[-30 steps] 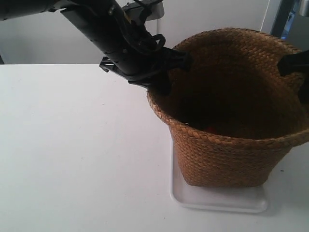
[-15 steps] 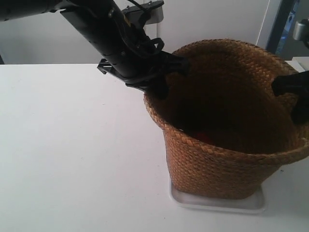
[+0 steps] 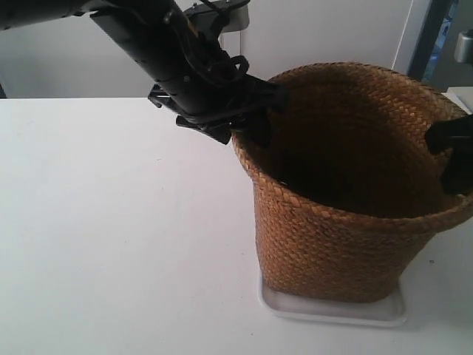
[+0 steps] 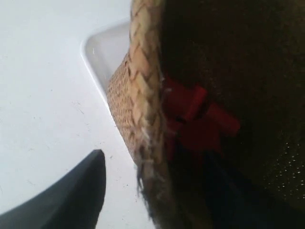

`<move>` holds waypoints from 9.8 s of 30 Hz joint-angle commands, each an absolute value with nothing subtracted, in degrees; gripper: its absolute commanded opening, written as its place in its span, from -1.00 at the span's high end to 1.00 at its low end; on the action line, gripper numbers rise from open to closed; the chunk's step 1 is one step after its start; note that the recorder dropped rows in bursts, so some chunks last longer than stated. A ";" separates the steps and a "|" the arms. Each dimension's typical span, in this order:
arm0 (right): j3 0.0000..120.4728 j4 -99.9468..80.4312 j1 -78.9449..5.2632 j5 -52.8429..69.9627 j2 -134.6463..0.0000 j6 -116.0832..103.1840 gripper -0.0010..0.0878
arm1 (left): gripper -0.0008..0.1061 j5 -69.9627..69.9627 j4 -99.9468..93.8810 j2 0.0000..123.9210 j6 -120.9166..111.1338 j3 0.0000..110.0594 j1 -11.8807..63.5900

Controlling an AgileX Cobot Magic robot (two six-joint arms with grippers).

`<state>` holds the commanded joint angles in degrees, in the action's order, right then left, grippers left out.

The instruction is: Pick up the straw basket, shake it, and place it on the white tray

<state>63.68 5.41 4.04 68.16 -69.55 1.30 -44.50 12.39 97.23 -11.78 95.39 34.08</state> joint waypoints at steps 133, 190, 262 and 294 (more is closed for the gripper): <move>70.54 18.12 4.04 64.11 -46.45 13.09 0.98 | 0.99 -11.52 -2.36 0.00 -2.14 0.00 -5.32; 18.19 -1.16 1.14 25.06 -8.19 -1.41 0.98 | 0.99 -12.86 -2.48 0.00 -2.14 0.00 -5.32; 0.00 -2.35 1.24 19.77 0.00 -1.33 0.98 | 0.99 -12.86 -2.48 0.00 -2.14 0.00 -5.32; 0.00 -2.35 1.24 19.77 0.00 -1.33 0.98 | 0.99 -12.86 -2.48 0.00 -2.14 0.00 -5.32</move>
